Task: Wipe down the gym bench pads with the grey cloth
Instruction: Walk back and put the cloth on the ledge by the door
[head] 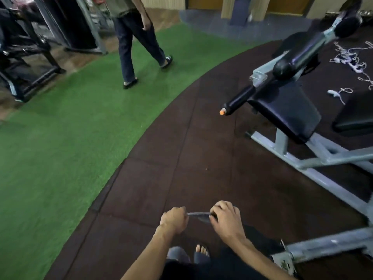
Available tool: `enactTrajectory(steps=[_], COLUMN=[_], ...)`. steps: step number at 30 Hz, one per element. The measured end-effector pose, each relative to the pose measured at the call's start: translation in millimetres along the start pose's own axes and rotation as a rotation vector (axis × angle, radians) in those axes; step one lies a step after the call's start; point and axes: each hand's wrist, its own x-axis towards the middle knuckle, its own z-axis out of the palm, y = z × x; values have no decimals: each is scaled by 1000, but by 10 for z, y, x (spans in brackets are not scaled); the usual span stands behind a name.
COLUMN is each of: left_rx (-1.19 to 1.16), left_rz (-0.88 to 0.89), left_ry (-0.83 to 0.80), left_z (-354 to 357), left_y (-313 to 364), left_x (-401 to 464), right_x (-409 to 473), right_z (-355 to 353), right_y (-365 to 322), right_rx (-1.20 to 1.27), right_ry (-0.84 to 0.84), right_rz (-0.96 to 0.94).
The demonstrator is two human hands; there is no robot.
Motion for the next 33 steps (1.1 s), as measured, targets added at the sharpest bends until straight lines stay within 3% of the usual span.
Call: enactTrajectory(steps=[10, 19, 26, 33], left_rx=[38, 136, 174, 210], left_rz=[59, 120, 146, 133], left_ry=[-36, -24, -1, -72], left_z=[-2015, -4334, -5551, -6613], left_y=[182, 173, 533, 1094], left_x=[2197, 4107, 5622, 7242], right_x=[2850, 5397, 7241, 9038], right_z=[-647, -1530, -1989, -2488], right_y=[94, -25, 183, 714], right_rx=[18, 57, 58, 72], right_ry=[38, 137, 194, 71], right_rz=[78, 154, 178, 164])
